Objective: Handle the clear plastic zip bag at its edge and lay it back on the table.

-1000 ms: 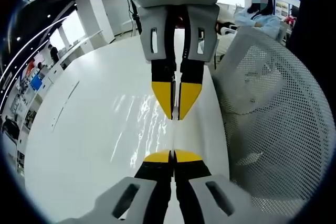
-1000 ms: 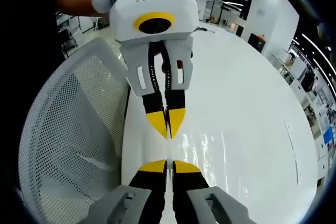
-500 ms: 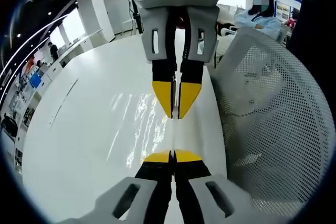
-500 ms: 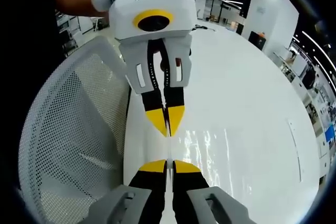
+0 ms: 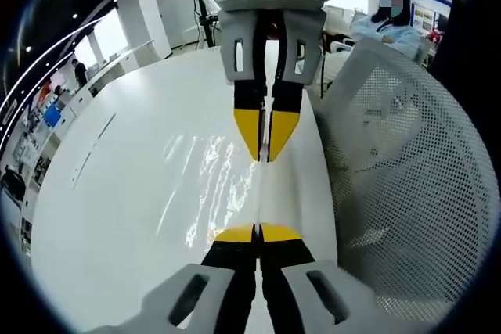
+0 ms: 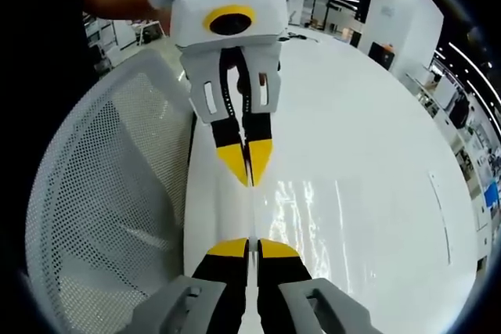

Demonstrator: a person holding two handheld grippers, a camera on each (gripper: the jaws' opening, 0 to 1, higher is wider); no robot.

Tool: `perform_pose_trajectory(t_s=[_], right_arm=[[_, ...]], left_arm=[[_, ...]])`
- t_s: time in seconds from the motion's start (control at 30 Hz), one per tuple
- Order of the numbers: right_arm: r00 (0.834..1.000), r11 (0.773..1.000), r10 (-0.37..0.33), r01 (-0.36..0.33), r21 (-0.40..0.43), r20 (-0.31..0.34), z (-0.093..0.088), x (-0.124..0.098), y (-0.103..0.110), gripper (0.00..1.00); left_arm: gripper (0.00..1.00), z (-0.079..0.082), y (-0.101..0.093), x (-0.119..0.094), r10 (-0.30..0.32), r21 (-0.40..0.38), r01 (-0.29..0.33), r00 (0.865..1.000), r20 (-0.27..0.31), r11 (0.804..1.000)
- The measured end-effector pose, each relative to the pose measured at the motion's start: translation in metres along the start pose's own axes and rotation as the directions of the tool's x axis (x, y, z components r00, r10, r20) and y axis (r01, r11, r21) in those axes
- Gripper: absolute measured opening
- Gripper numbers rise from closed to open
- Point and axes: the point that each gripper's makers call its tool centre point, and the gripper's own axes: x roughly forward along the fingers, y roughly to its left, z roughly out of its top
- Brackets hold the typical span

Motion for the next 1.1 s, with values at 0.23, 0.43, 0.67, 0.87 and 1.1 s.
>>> perform_pose_trajectory(t_s=[0.23,0.43,0.67,0.87,1.1], right_arm=[[1.000,1.000,-0.003,0.003,0.001,-0.004,-0.003,-0.002,-0.001,0.00],[1.000,1.000,-0.006,0.006,0.002,-0.013,-0.007,-0.003,-0.001,0.00],[1.000,1.000,-0.007,0.008,0.006,-0.019,-0.012,-0.003,0.000,0.00],[1.000,1.000,-0.010,0.010,0.009,-0.024,-0.014,-0.004,0.000,0.00],[1.000,1.000,-0.012,0.013,0.016,-0.028,-0.018,-0.006,0.001,0.00]], left_arm=[[0.00,-0.001,0.000,0.000,0.000,-0.005,0.000,1.000,0.000,1.000],[0.00,-0.002,0.000,0.000,-0.001,-0.009,0.001,1.000,-0.002,1.000],[0.00,-0.003,0.000,-0.001,-0.002,-0.014,0.002,1.000,-0.005,1.000],[0.00,-0.003,0.001,0.000,-0.001,-0.015,0.001,1.000,-0.005,1.000],[0.00,-0.003,0.001,0.000,-0.001,-0.016,0.001,1.000,-0.004,1.000]])
